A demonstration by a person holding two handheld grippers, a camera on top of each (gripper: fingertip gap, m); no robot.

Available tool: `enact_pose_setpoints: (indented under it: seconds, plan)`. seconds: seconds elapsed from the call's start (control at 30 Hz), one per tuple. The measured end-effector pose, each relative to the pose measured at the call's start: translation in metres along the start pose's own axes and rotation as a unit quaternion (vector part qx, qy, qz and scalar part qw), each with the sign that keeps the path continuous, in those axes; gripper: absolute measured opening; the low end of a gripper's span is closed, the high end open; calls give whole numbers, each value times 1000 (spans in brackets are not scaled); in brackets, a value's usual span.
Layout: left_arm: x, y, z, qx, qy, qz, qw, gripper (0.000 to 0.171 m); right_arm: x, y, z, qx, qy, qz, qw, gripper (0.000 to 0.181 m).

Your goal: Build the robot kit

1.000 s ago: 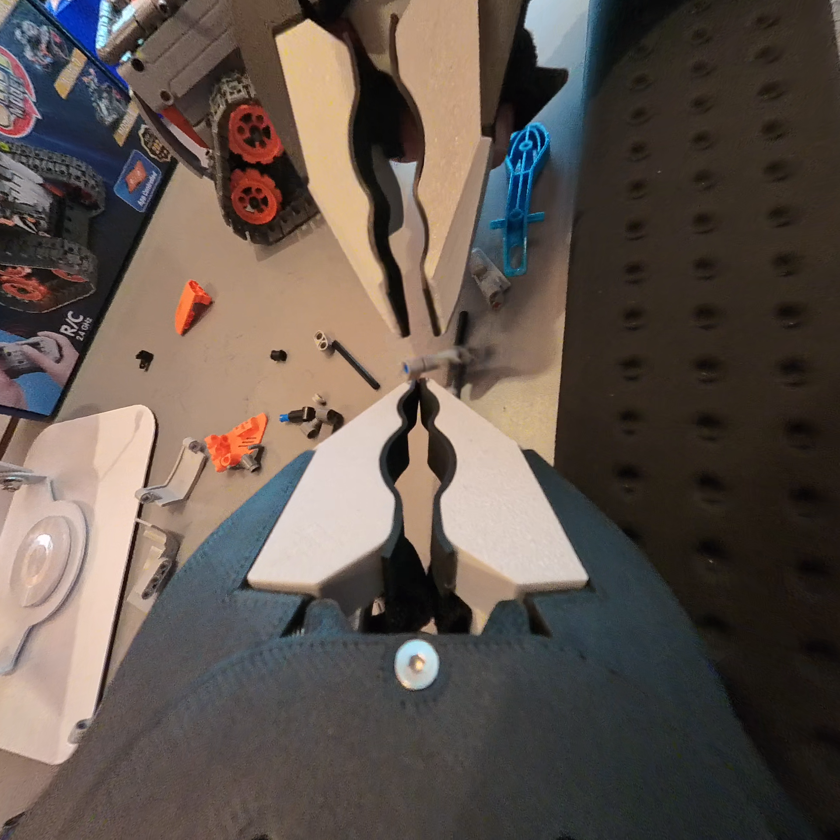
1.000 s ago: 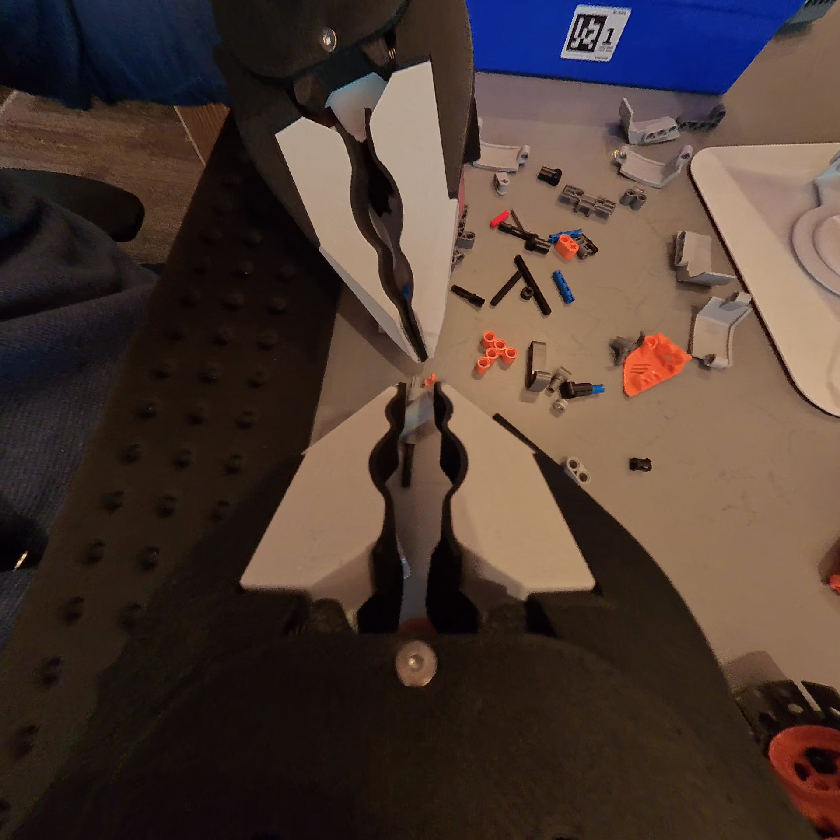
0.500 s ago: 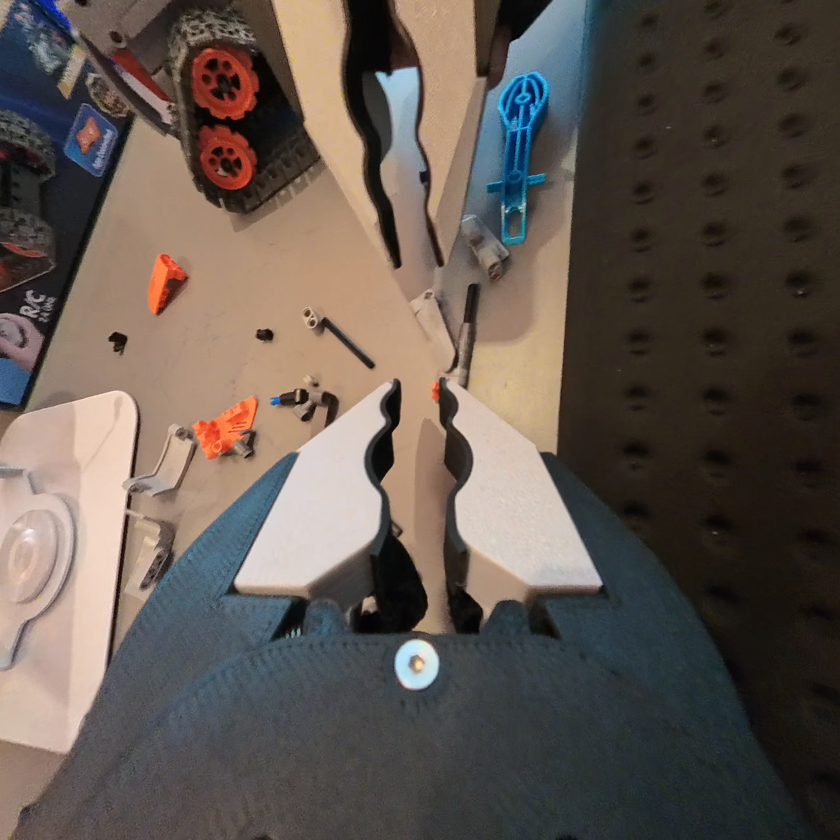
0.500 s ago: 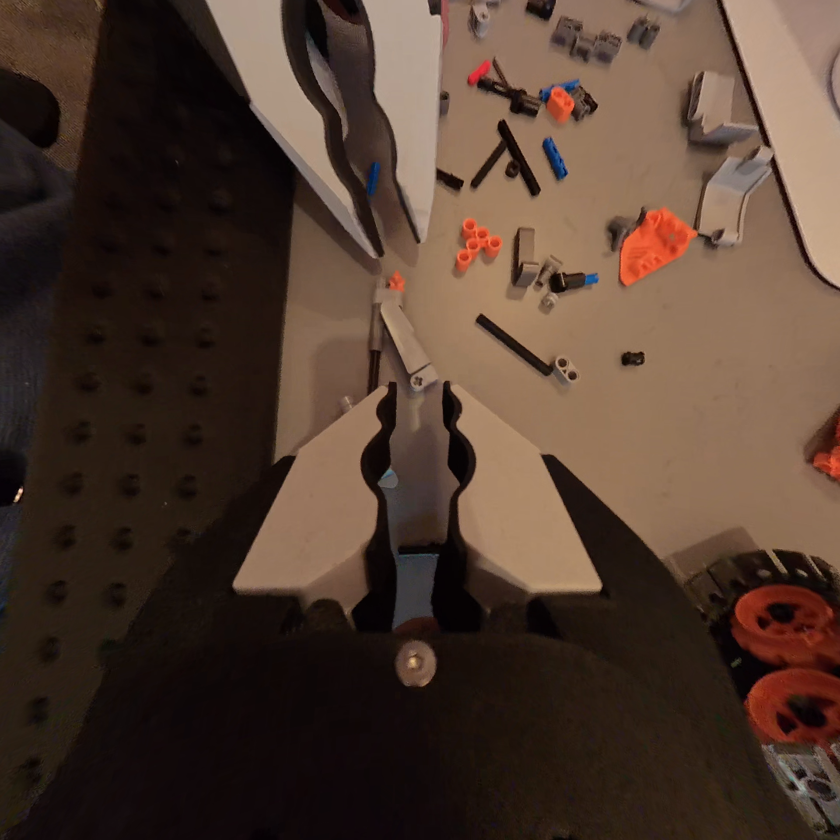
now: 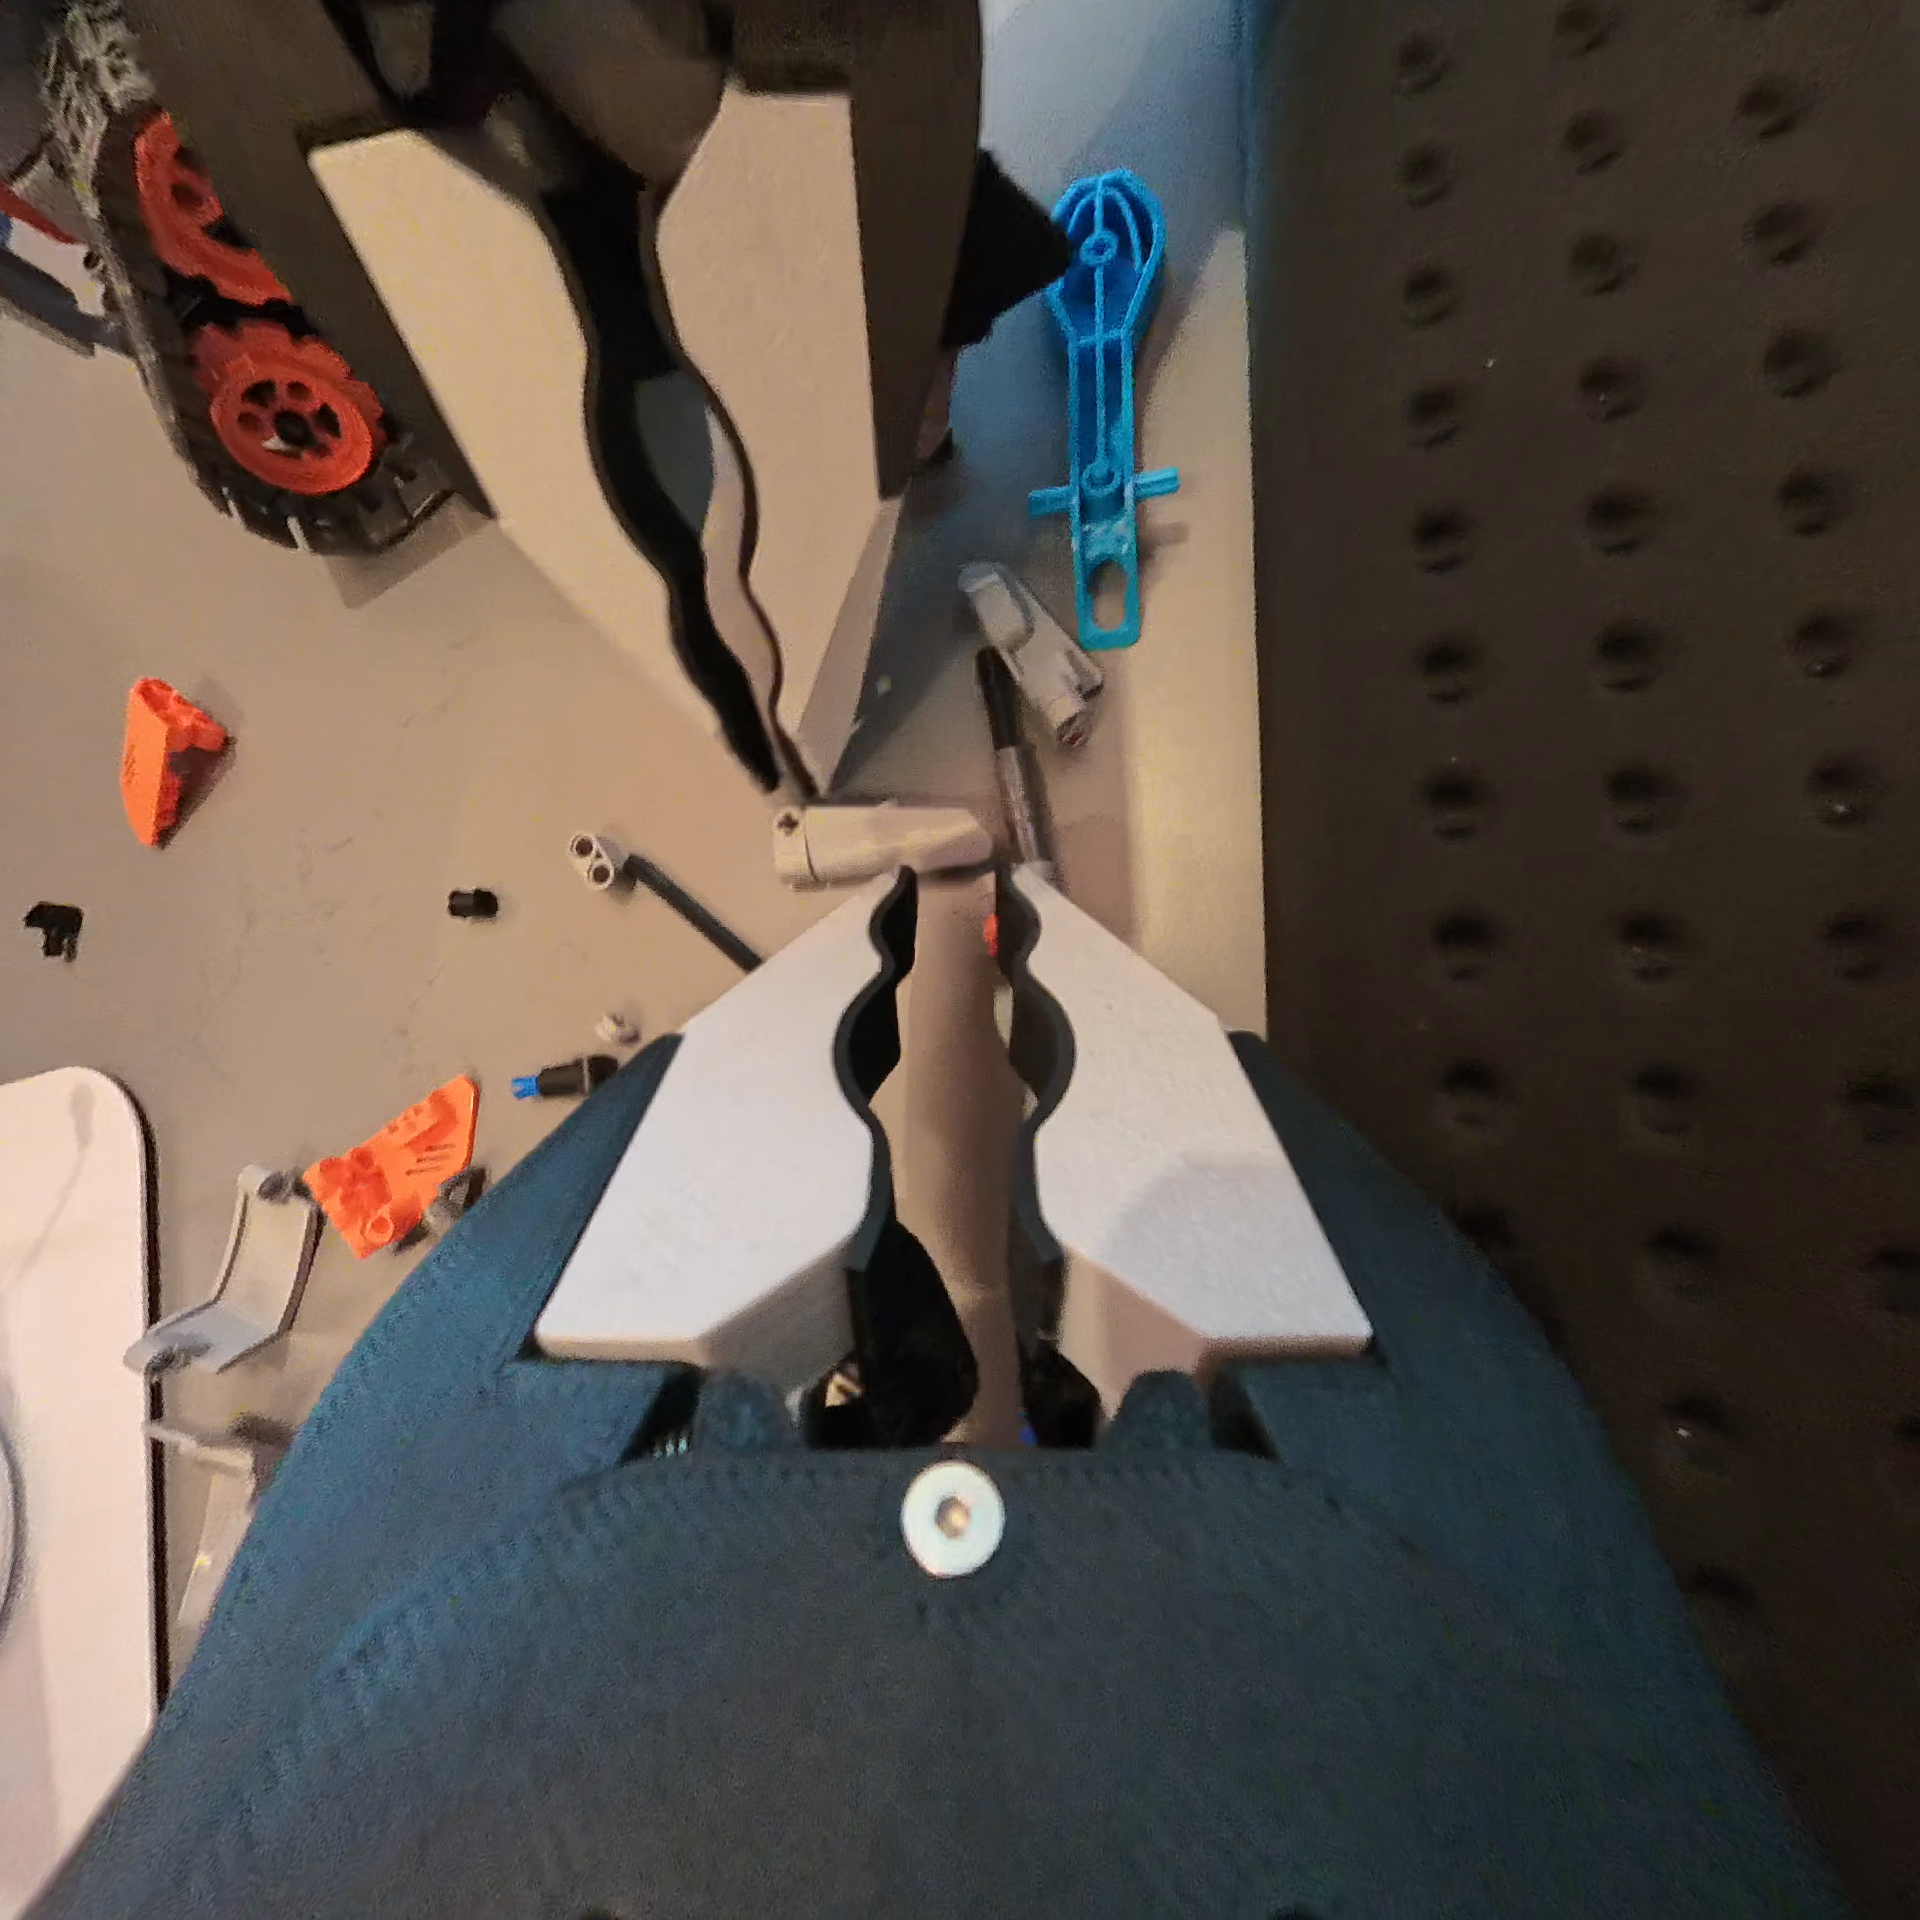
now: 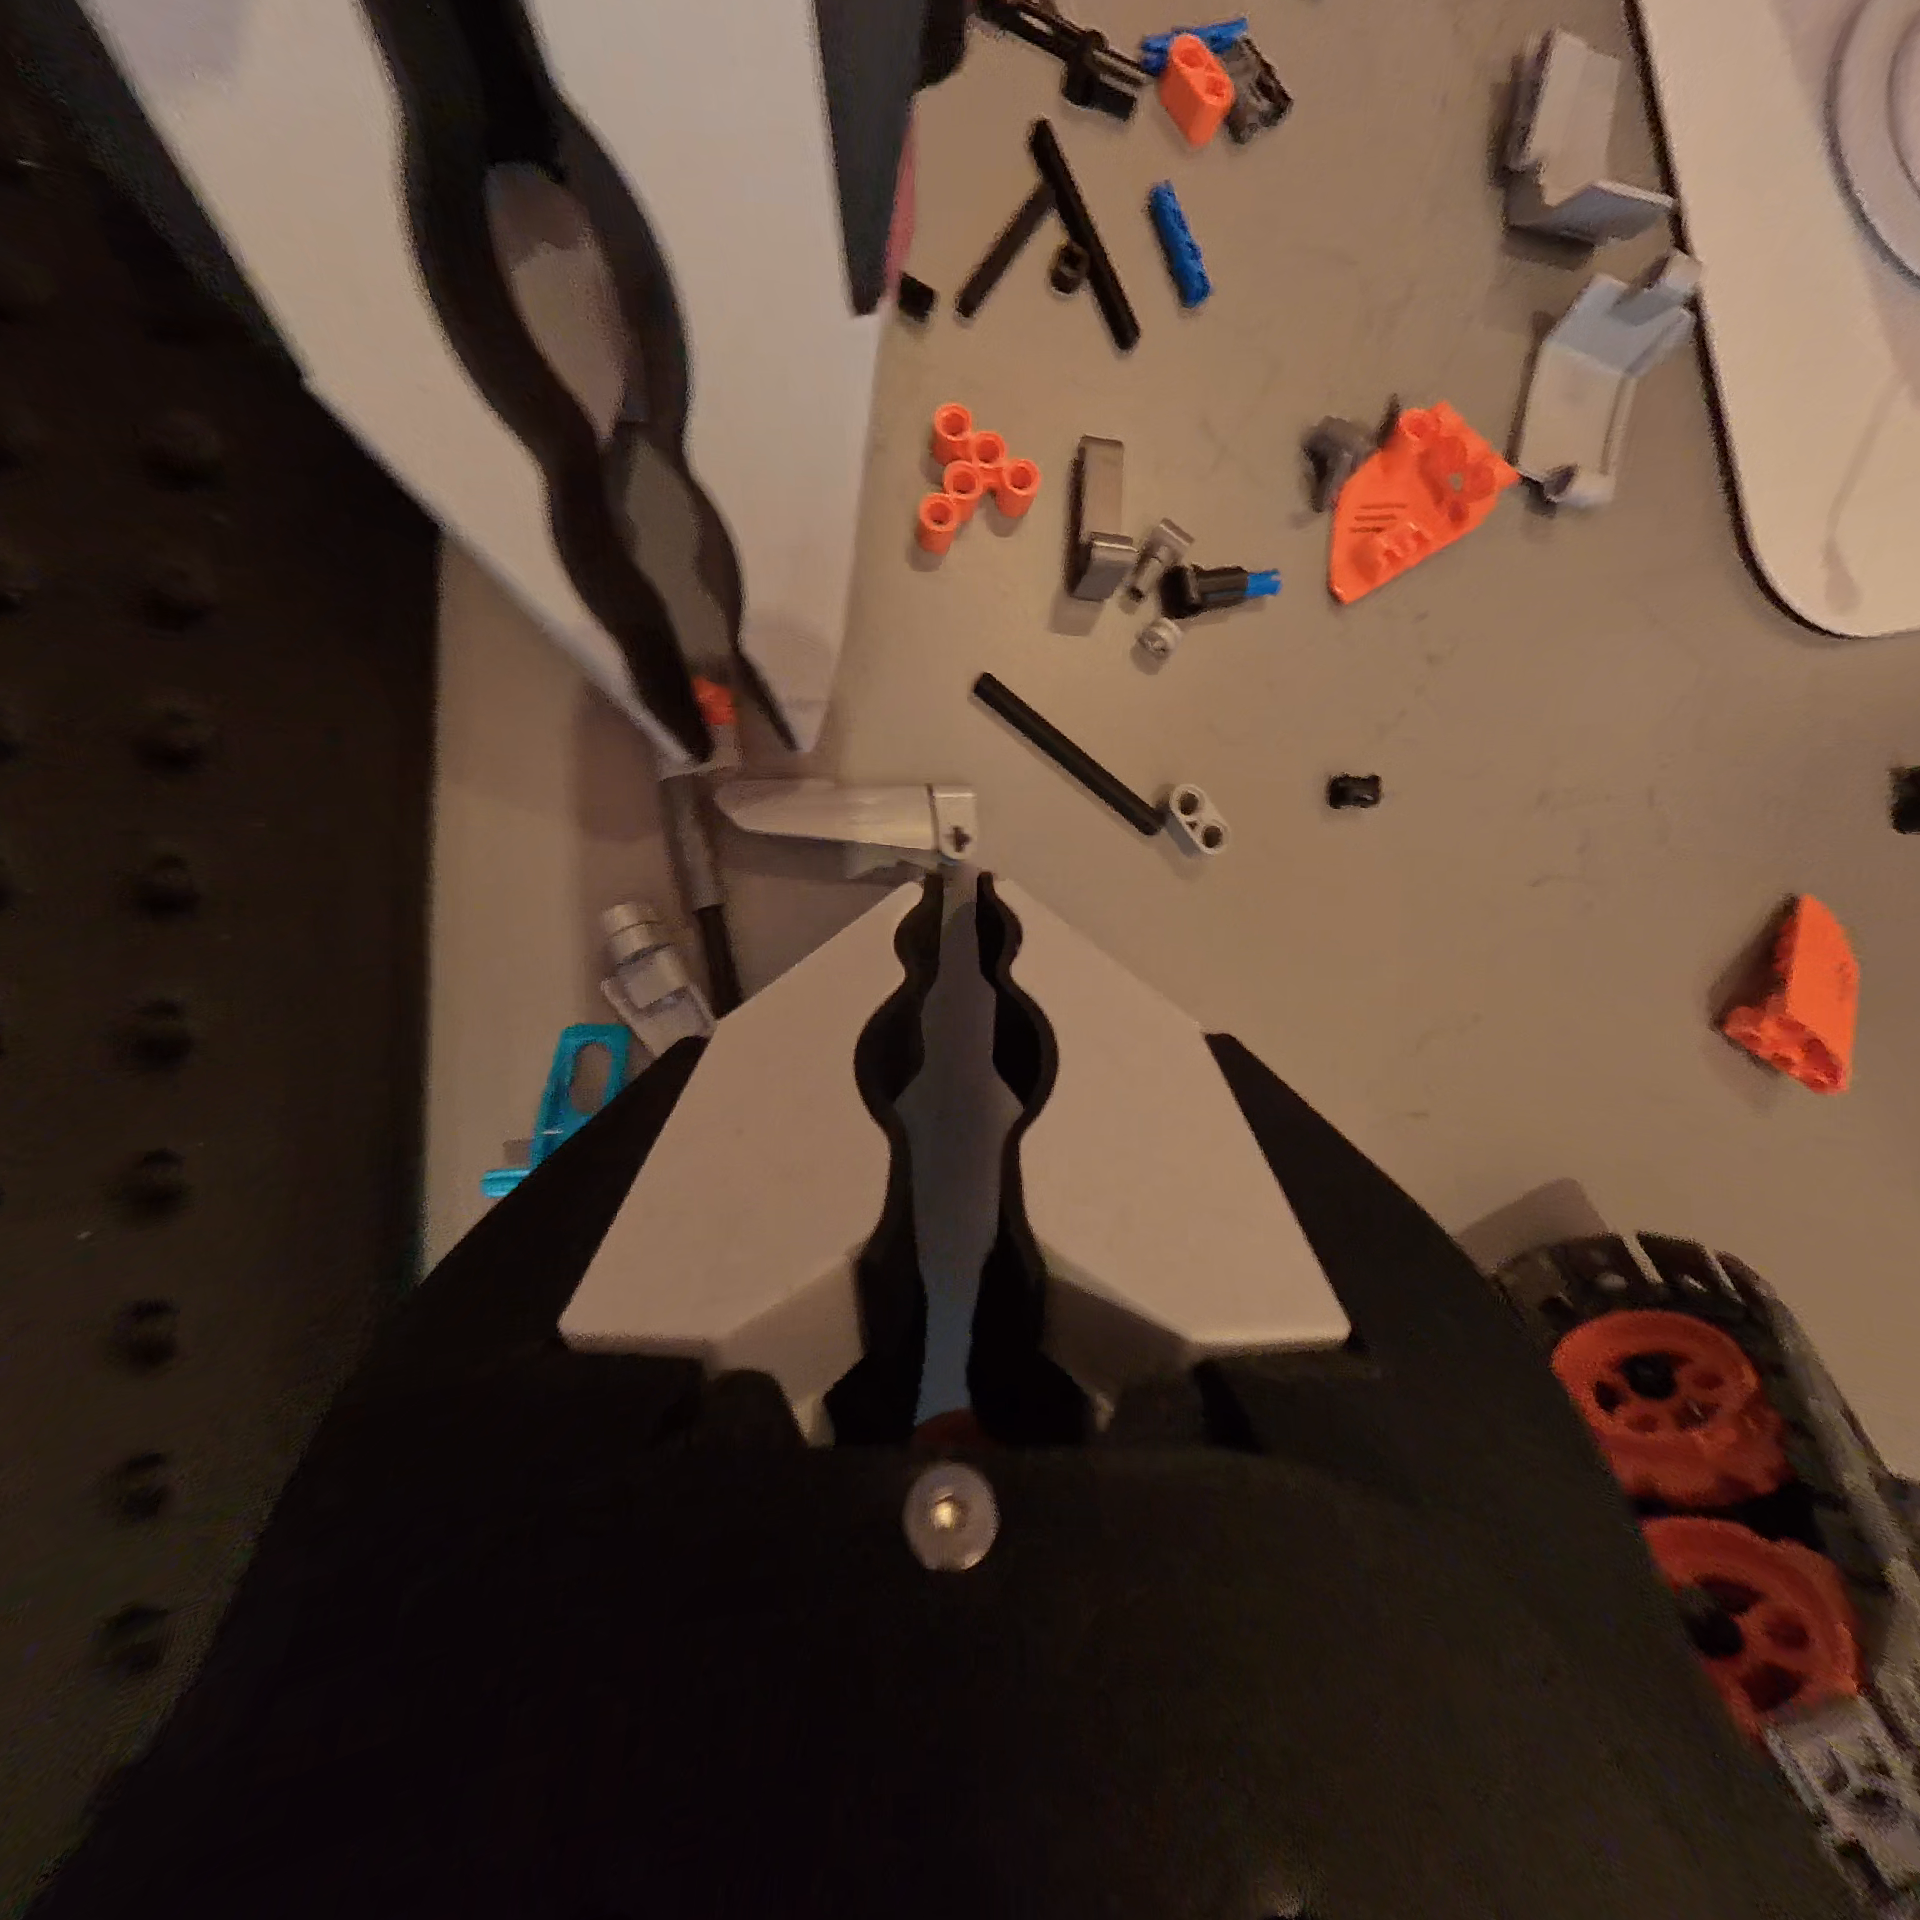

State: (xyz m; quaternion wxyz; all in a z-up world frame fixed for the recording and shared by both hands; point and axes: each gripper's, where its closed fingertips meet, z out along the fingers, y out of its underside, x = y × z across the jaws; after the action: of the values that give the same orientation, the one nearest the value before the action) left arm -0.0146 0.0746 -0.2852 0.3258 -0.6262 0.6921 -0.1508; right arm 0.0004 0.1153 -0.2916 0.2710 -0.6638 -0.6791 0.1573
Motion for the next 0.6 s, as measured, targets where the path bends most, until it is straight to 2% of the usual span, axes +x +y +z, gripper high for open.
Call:
enact_pose_setpoints:
  seconds: [0.1, 0.2, 0.4, 0.5, 0.6]
  plan:
    - [-3, -1, 0, 7, -4, 7, 1000, 19, 4, -5, -10, 20, 4, 34, 999, 6]
    - [-8, 0, -9, 18, -6, -6, 1000, 19, -11, -19, -19, 62, -49, 85, 993, 10]
    - [-28, 3, -16, 7, -4, 14, 1000, 21, -12, -5, -8, 14, -51, 97, 994, 16]
    - [-34, 4, -5, -6, 6, 44, 999, 24, -12, -6, -6, 26, -63, 103, 992, 21]
    - [-35, 8, 9, -28, 17, 60, 998, 28, -10, -5, 0, 24, -66, 97, 993, 16]
